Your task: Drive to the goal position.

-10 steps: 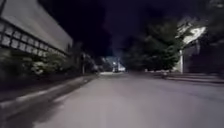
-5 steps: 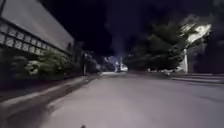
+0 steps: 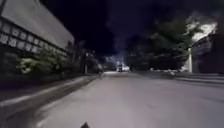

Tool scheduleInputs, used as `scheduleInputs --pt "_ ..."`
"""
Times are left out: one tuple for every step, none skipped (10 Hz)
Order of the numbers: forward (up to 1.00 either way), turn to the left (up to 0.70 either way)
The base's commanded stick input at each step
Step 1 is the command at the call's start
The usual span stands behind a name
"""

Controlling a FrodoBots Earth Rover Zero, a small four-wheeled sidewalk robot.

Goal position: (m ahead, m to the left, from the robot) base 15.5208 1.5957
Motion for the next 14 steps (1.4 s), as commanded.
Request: scheduleInputs --pt "0.70 0.00" --pt "0.70 0.00" --pt "0.70 0.00" --pt "0.70 0.00" --pt "0.70 0.00" --pt "0.70 0.00" --pt "0.70 0.00" --pt "0.70 0.00" --pt "0.70 0.00" --pt "0.70 0.00" --pt "0.70 0.00" --pt "0.70 0.00" --pt "0.70 0.00" --pt "0.70 -0.23"
